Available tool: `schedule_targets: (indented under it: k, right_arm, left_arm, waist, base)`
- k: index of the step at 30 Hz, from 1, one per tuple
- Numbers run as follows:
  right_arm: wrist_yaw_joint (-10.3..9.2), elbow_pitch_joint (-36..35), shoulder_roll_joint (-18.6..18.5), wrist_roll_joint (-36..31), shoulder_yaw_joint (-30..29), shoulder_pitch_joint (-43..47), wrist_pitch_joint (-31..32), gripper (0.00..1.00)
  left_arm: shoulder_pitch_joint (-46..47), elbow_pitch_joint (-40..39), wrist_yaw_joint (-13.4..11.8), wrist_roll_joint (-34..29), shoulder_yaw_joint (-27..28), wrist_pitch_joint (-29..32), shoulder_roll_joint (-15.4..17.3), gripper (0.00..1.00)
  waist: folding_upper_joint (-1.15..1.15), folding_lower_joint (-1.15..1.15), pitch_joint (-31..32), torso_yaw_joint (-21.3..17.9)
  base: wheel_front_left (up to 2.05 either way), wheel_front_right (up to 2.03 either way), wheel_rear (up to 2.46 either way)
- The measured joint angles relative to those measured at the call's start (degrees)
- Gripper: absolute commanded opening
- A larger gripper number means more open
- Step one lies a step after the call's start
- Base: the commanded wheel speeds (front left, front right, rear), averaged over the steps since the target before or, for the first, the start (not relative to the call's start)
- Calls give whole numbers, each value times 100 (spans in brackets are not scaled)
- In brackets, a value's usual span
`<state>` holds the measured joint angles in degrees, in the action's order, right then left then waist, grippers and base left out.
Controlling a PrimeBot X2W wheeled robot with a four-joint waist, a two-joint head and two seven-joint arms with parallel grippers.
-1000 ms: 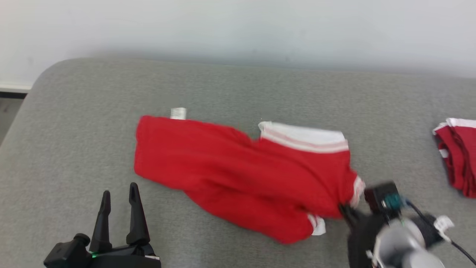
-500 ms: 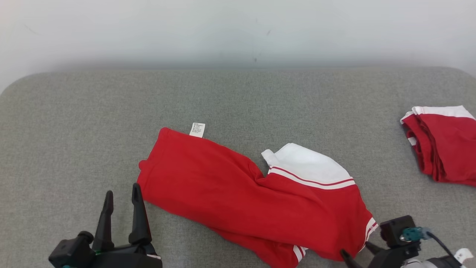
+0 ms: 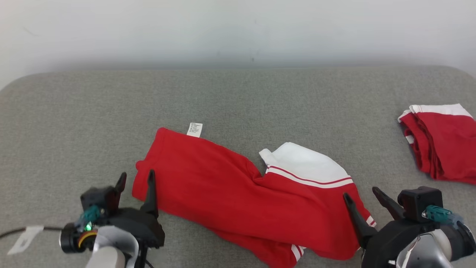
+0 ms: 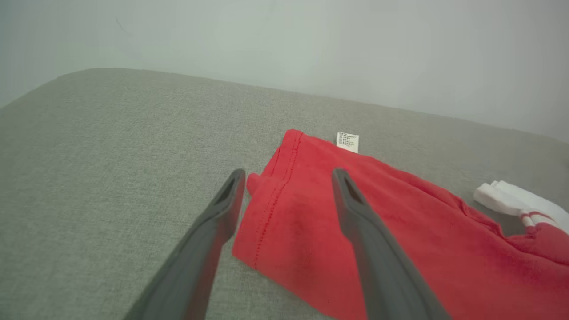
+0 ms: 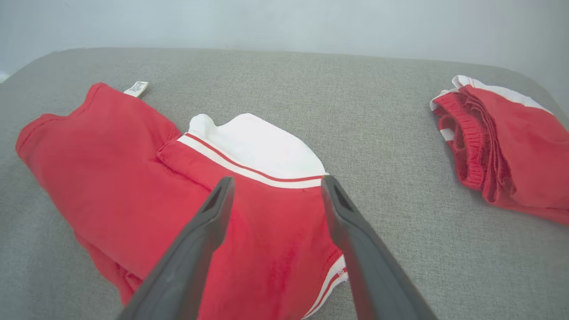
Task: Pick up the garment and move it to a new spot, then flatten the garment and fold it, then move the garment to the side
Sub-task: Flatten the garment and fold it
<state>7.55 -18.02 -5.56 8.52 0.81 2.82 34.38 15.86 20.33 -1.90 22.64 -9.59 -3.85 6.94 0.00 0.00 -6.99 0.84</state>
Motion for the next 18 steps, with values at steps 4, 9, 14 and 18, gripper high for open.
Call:
schedule_targets:
  k: [4,9,14,18]
  right_arm:
    - [0,137,100,-7,196,-179,-424,100]
    - [0,354,175,-65,423,-381,-900,100]
    - [0,537,214,-55,614,-539,-1182,100]
    - [0,656,237,-53,648,-635,-1414,100]
  left_arm:
    - [553,474,-12,-160,-99,225,136,100]
    - [1297,1055,-8,-409,-199,398,432,100]
    - [1768,1674,23,-487,-215,746,649,100]
    - [2041,2058,-21,-492,-226,924,759,100]
  waist:
    - [0,0,-120,-131]
    - [0,1,-328,-375]
    - [0,1,-554,-698]
    - [0,1,-793,-1010]
  base:
    - [0,0,0]
    - [0,0,0]
    - [0,0,0]
    - [0,0,0]
